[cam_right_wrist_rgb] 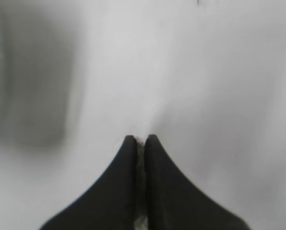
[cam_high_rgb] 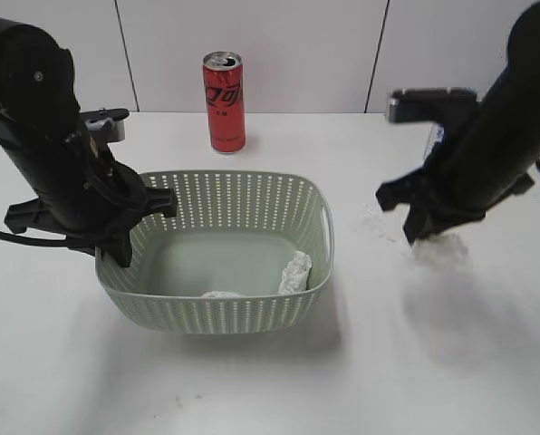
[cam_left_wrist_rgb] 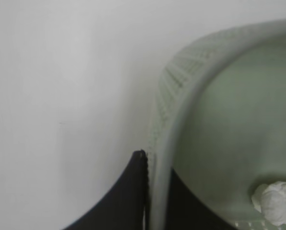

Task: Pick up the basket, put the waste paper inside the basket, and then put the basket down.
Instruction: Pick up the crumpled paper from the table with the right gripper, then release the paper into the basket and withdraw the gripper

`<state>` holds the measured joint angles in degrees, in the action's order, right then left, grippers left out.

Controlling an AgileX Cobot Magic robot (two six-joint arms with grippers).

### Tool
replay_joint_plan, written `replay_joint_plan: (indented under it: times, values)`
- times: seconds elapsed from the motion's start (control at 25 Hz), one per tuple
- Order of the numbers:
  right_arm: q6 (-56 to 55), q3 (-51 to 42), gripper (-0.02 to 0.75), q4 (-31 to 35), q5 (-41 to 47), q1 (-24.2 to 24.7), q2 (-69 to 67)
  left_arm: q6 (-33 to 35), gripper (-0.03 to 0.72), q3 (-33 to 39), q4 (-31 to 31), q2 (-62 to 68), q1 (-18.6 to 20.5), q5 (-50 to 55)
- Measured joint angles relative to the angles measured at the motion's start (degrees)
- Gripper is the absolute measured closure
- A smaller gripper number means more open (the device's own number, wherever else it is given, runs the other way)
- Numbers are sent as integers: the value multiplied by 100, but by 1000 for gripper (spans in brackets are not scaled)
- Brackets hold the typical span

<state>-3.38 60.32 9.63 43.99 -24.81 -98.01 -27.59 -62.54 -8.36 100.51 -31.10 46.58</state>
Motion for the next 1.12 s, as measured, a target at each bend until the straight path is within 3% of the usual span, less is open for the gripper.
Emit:
replay_joint_plan:
  times: [0.28, 0.44, 0.52, 0.72, 0.8, 0.96, 1.12]
  values:
    - [1583, 1423, 733, 1646, 281, -302, 556, 0, 706, 0, 0, 0, 0, -6]
    - [1849, 1935, 708, 1890, 158, -859, 153, 0, 706, 0, -5, 0, 0, -16]
    - [1873, 2063, 616, 1917, 126, -1027, -161, 0, 706, 0, -5, 0, 0, -16]
    - [1889, 2101, 155, 1969, 118, -1123, -702, 0, 706, 0, -5, 0, 0, -12]
    - [1894, 2150, 111, 1925, 124, -1123, -702, 0, 706, 0, -5, 0, 0, -10]
    - [1591, 2580, 104, 1416, 541, -970, -702, 0, 706, 0, -5, 0, -5, -10]
    - [1302, 2986, 103, 667, 1279, -250, -690, 0, 706, 0, -5, 0, -5, -21]
